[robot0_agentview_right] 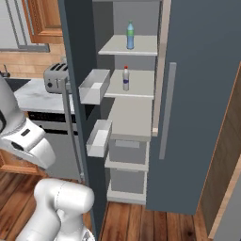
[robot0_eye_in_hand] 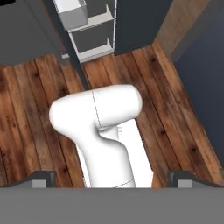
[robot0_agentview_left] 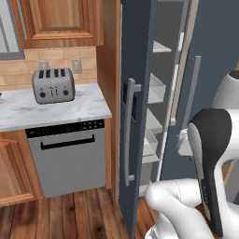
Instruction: Take the bottled waters from the counter and place them in the freezer to freeze. Close the freezer door after placing the bottles.
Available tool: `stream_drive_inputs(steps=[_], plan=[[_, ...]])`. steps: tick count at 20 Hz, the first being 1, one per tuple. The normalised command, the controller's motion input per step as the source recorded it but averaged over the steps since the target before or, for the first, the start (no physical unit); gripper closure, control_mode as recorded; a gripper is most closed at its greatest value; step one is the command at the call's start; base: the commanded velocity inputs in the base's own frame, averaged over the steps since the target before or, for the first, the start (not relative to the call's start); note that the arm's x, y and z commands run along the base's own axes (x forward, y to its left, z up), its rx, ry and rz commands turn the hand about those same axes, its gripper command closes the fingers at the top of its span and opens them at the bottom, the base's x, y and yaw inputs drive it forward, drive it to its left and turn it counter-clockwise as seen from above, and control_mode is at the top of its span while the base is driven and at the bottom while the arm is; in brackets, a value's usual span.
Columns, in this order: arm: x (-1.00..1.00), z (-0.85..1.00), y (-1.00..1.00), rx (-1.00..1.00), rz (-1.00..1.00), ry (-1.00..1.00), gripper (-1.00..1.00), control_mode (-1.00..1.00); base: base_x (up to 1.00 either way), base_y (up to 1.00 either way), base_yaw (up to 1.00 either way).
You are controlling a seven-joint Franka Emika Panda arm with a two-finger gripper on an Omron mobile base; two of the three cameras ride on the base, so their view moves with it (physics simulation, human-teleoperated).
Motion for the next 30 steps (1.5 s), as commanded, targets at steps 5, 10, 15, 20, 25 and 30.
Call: stream_drive_inputs(steps=[5, 10, 15, 20, 25, 30], plan=[[0.57, -0.07, 0.92, -0.06, -0.35, -0.26, -1.00, -1.00, 0.00, 0.00, 0.00], [0.41, -0.04, 0.60, -0.14, -0.23, -0.27, -1.00, -1.00, 0.00, 0.00, 0.00], [0.55, -0.01, 0.63, -0.15, -0.18, -0.16, -1.00, -1.00, 0.00, 0.00, 0.00], [0.59, -0.04, 0.56, -0.13, -0.19, -0.04, -1.00, -1.00, 0.00, 0.00, 0.00], [0.56, -0.14, 0.17, -0.10, -0.21, 0.00, -1.00, -1.00, 0.00, 0.00, 0.00], [0.50, -0.18, 0.02, -0.08, -0.23, 0.00, -1.00, -1.00, 0.00, 0.00, 0.00]])
